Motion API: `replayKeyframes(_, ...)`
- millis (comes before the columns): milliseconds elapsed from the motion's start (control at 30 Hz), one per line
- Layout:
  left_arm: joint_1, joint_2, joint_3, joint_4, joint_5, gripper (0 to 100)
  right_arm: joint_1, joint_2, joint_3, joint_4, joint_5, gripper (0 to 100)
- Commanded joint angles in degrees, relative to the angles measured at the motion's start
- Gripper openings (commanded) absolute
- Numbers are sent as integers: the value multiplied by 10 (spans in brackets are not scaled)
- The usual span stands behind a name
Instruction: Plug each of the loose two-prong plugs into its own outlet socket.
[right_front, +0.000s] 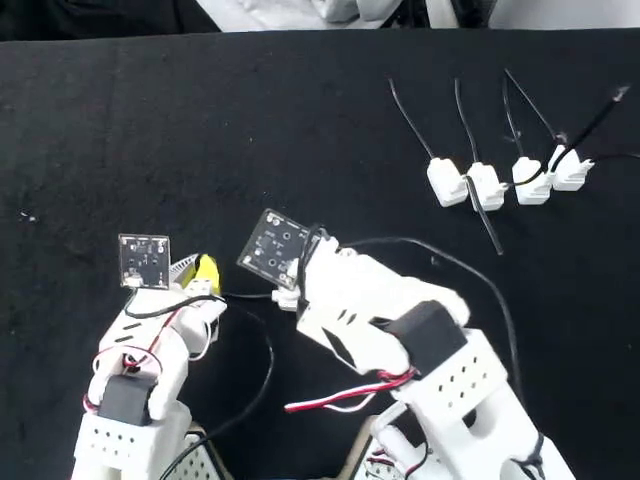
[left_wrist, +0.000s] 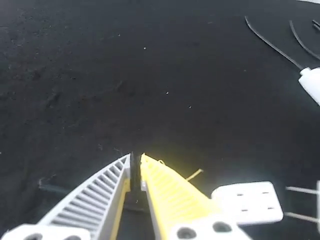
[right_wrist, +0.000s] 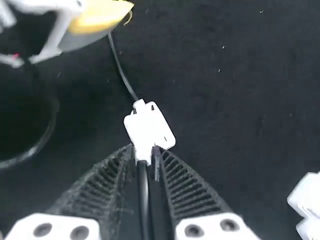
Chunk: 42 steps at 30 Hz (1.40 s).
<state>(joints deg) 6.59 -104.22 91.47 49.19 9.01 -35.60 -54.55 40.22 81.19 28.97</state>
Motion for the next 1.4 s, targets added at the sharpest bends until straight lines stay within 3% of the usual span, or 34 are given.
replayKeyframes(0,-4,-4,-36,4,-14,52,27,53,-53,33,20,11)
replayKeyframes(233,-7,-4,-46,24,-18,54,88,192,-121,29,25,11)
replayKeyframes(367,-5,-4,-58,44,-51,55,88,209,-151,29,39,11)
replayKeyframes(700,-9,-3,-57,44,-51,55,90,210,-151,29,53,11)
replayKeyframes(933,-73,4,-61,29,-33,55,105,211,-152,29,55,11)
replayKeyframes(1367,-73,397,-196,-50,-35,55,105,219,-145,29,54,11)
